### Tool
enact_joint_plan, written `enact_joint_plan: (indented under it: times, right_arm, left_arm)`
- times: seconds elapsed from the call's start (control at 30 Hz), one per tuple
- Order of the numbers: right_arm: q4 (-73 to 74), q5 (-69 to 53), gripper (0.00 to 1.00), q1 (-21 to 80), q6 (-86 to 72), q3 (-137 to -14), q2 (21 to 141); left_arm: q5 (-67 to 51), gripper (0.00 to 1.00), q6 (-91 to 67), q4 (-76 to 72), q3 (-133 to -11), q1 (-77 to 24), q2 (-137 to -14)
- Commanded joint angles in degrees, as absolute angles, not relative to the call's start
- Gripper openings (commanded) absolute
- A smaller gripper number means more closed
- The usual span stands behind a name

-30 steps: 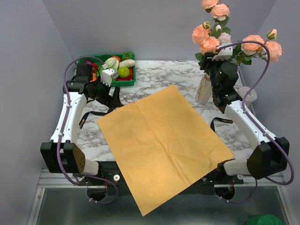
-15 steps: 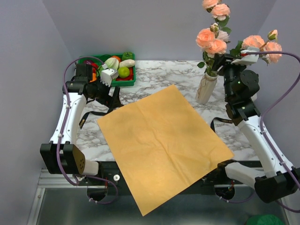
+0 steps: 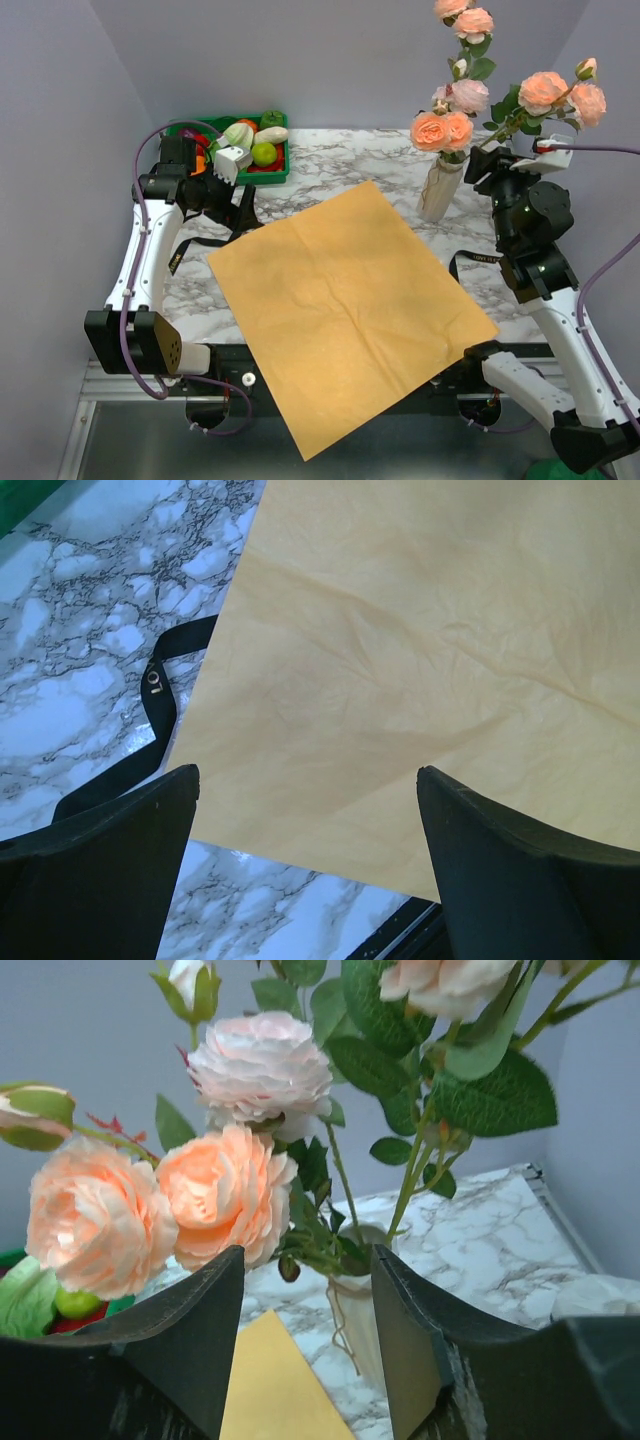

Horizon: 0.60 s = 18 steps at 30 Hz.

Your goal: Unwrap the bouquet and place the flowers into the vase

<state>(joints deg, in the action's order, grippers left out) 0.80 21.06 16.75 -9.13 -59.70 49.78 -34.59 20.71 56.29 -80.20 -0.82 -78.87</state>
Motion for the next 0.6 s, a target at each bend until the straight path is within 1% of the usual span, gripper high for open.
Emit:
enact_joint_plan:
  times: [0.0,0.07,0.1,0.13,0.2,0.23,0.27,0.3,0.33,0.4,0.57]
  right_arm:
    - [6.2,13.7,0.61,16.7,-12.6,-57.4,49.1]
    - [9.0,9.8,0.61,16.6,-14.1,-56.9,49.6]
    - [10.0,5.5,0.63,16.6,-14.4,-56.6,50.0]
    - [13.7,4.2,0.64,16.8,-14.9,-57.0,50.5]
    - [17.4,1.3,0.70,16.8,-16.2,-56.5,51.6]
    - [19.2,0.4,0.73,17.0,-16.6,-55.8,51.6]
    - [19.9,0.3,0.82,17.1,-16.8,-54.8,51.2]
    - [20.4,-1.9,0.87,17.1,-16.8,-53.7,49.8]
    - [20.8,-2.3,0.99,17.2,-16.6,-51.2,49.1]
    - [21.1,-3.2,1.00,17.1,-16.3,-49.2,47.1]
    - [24.6,-5.3,1.00,17.1,-17.0,-47.0,41.7]
  left_arm:
    - [-35.6,0.99,21.2,57.3,-79.5,-0.5,-77.1]
    - [-34.9,0.99,21.2,57.0,-79.5,-0.5,-77.7]
    - [-34.3,0.99,21.0,57.0,-79.8,-0.5,-78.0]
    - [-33.8,0.99,20.8,57.1,-80.8,-0.4,-78.9]
    - [-33.6,0.99,19.6,57.0,-81.9,-0.4,-79.8]
    - [-33.5,0.99,19.0,56.1,-83.1,-0.5,-80.8]
    - [-33.7,0.99,17.5,55.8,-83.9,-0.5,-81.5]
    - [-33.8,0.99,16.9,55.6,-84.9,-0.5,-82.2]
    - [-34.2,0.99,16.1,55.5,-86.2,-0.9,-83.4]
    - [-34.6,0.99,14.1,55.1,-86.5,-1.1,-83.9]
    - [-33.7,0.99,13.7,52.0,-81.0,-2.3,-81.6]
